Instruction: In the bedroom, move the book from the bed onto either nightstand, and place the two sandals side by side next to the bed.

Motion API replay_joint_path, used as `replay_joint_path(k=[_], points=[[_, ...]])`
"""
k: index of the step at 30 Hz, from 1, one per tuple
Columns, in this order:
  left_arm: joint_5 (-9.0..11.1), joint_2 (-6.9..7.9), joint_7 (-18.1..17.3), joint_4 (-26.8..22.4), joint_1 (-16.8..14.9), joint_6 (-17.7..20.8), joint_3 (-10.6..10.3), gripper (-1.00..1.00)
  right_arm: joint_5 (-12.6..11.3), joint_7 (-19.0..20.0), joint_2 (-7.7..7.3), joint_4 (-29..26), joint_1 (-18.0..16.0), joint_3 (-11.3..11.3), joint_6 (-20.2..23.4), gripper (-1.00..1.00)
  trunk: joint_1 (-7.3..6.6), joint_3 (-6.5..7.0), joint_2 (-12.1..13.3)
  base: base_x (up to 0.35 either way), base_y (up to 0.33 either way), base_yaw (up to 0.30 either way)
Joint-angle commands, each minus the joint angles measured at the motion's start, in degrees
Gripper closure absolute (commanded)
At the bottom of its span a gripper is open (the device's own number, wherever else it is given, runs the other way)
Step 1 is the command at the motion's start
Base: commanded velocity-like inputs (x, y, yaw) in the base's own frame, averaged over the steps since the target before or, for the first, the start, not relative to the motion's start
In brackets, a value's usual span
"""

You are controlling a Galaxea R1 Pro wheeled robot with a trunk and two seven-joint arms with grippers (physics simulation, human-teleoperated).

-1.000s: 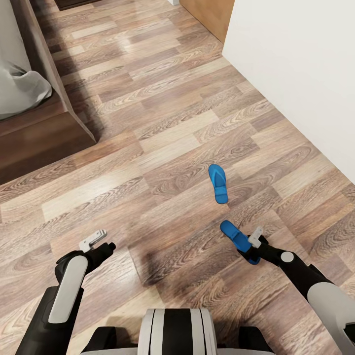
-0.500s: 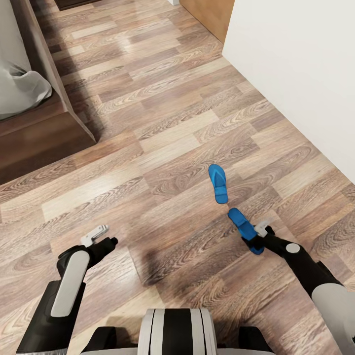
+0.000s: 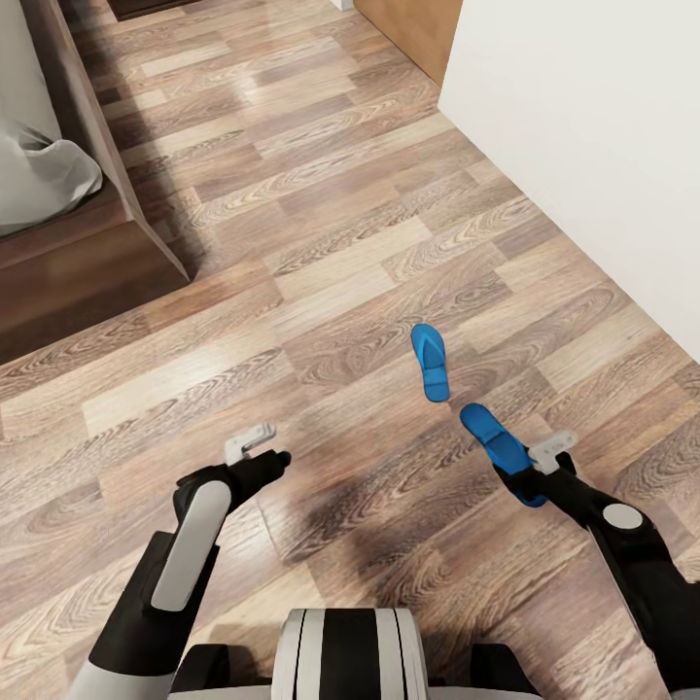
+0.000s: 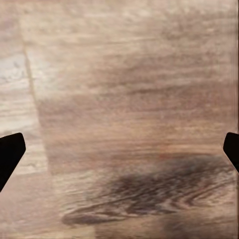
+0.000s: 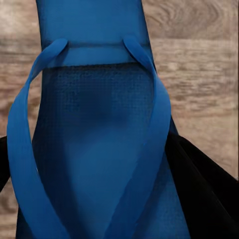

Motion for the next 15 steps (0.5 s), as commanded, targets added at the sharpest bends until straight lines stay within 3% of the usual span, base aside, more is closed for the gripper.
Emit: replay_joint_path(k=[1, 10, 15], points=[[0.5, -0.04, 0.4, 0.0, 0.1, 0.1, -0.1, -1.00, 0.4, 0.4, 0.07, -1.1, 0.5, -0.3, 0.6, 1.00, -0.01, -0.03, 0.0, 0.000, 0.000, 0.000], [0.5, -0.07, -1.9, 0.0, 3.5, -0.8, -0.4, -1.00, 0.2, 0.4, 0.27, -4.7, 2.3, -0.9, 2.0, 1.00, -0.01, -0.03, 0.0, 0.000, 0.000, 0.000], [0.4, -0.07, -2.0, 0.1, 3.7, -0.9, -0.4, -1.00, 0.2, 0.4, 0.28, -5.2, 2.5, -0.9, 2.0, 1.00, -0.01, -0.03, 0.0, 0.000, 0.000, 0.000]])
